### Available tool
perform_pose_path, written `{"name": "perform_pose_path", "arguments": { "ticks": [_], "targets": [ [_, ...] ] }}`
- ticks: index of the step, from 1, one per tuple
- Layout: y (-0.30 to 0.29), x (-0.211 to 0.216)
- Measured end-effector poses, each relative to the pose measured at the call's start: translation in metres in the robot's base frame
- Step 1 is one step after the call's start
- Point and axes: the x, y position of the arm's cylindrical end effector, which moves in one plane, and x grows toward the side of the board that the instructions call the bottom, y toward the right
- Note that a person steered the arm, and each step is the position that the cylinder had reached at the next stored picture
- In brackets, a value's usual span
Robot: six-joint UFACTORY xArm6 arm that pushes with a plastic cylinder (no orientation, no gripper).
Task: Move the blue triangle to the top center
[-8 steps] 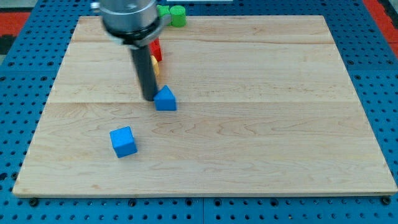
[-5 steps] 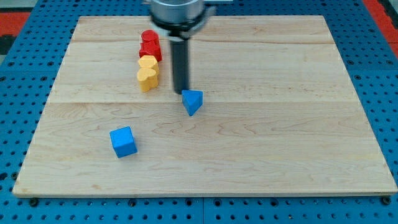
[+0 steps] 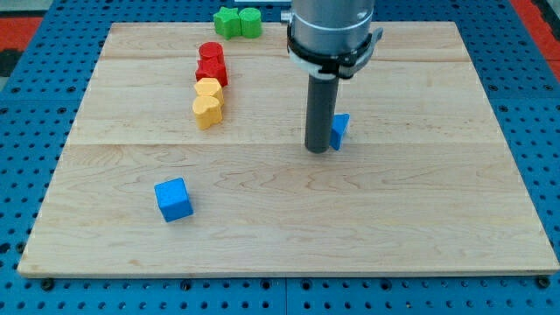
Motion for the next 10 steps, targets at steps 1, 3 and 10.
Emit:
{"name": "perform_pose_path", "arguments": {
  "ticks": [1, 3, 10],
  "targets": [
    [0.02, 0.021],
    [0.033, -0.039],
    [-0.018, -0.16]
  ]
}}
